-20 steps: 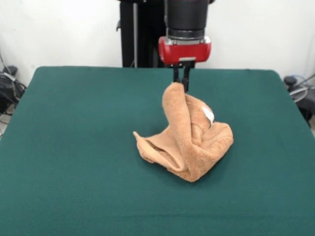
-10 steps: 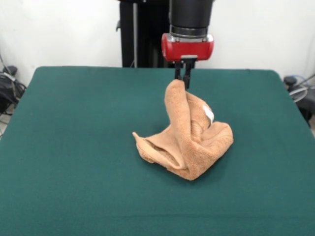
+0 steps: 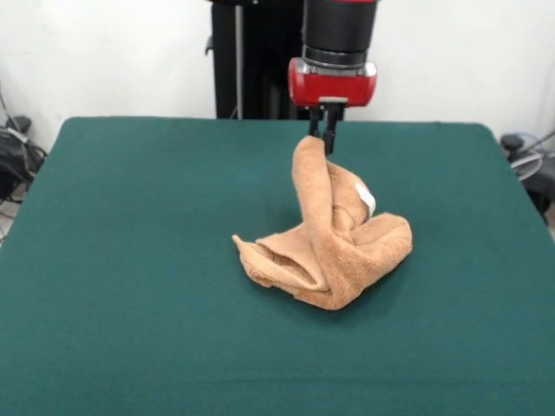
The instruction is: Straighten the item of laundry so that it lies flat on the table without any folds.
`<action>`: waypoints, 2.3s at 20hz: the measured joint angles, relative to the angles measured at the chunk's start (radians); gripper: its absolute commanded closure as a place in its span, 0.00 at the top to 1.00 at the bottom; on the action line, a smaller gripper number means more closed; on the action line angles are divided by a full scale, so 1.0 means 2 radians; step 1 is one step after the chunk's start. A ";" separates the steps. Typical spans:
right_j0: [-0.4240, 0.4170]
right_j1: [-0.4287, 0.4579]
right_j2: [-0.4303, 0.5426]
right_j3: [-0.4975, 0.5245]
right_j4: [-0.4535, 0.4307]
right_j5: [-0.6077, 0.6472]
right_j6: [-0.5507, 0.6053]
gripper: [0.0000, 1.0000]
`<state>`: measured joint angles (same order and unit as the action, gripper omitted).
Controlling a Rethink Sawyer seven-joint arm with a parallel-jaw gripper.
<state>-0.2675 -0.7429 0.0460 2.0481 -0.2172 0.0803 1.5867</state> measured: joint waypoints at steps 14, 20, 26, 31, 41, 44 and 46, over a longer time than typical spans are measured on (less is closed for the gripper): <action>0.018 -0.033 -0.022 0.074 0.027 -0.013 0.000 0.00; 0.018 -0.058 -0.033 0.103 0.028 -0.013 0.000 0.00; 0.015 -0.069 -0.033 0.121 0.028 -0.013 0.000 0.00; 0.003 -0.083 -0.033 0.137 0.028 -0.013 0.000 0.00; -0.005 -0.104 -0.033 0.170 0.025 -0.014 0.000 0.00; -0.005 -0.105 -0.033 0.179 0.022 -0.022 0.000 0.00; -0.004 -0.103 -0.033 0.184 0.019 -0.032 0.000 0.00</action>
<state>-0.2762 -0.9484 -0.0203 2.4165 -0.1798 0.0153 1.5869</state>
